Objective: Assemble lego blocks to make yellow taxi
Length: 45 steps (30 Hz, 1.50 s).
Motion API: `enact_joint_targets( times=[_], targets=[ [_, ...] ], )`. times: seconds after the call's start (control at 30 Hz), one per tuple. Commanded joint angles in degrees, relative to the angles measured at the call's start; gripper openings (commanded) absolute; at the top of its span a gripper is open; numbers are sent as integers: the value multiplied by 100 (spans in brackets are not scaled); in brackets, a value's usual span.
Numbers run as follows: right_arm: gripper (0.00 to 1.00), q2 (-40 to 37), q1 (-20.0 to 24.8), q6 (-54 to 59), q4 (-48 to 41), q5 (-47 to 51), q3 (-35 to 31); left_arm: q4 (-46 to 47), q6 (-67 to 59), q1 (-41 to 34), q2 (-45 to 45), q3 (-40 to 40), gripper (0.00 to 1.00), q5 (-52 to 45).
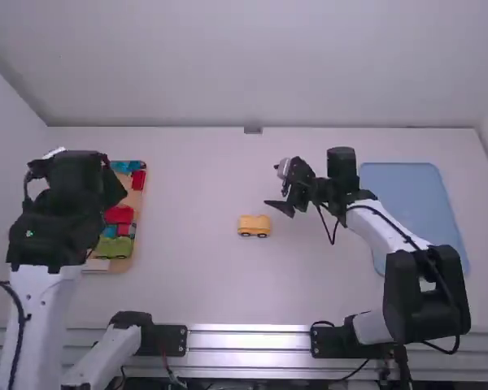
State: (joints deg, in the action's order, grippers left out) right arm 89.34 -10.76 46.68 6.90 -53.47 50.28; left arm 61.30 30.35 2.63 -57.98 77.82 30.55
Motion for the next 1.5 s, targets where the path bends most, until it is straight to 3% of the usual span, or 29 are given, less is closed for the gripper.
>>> enact_joint_targets(
  times=[0.0, 0.2, 0.4, 0.73, 1.13, 1.47],
  targets=[
    [99, -138, -9, 4, 98, -691, 55, 111, 50, 442, -262, 236, 99, -144],
    [99, -138, 260, -297, 514, -1779, 59, 13, -667, 1434, -1008, 555, 99, -1130],
    [99, -125, 470, -1095, 575, -1768, 310, -162, -1097, 1864, -1635, 782, 99, -1740],
    [99, -127, 173, -1436, 625, -1738, 632, 37, -927, 2415, -2621, 1381, 99, -2127],
    [99, -127, -245, -1534, 636, -1121, 789, 756, -1093, 3182, -3936, 2946, 99, -2608],
    [99, -127, -426, -1541, 614, -651, 787, 1696, -1438, 3195, -5462, 5178, 99, -2671]
  ],
)
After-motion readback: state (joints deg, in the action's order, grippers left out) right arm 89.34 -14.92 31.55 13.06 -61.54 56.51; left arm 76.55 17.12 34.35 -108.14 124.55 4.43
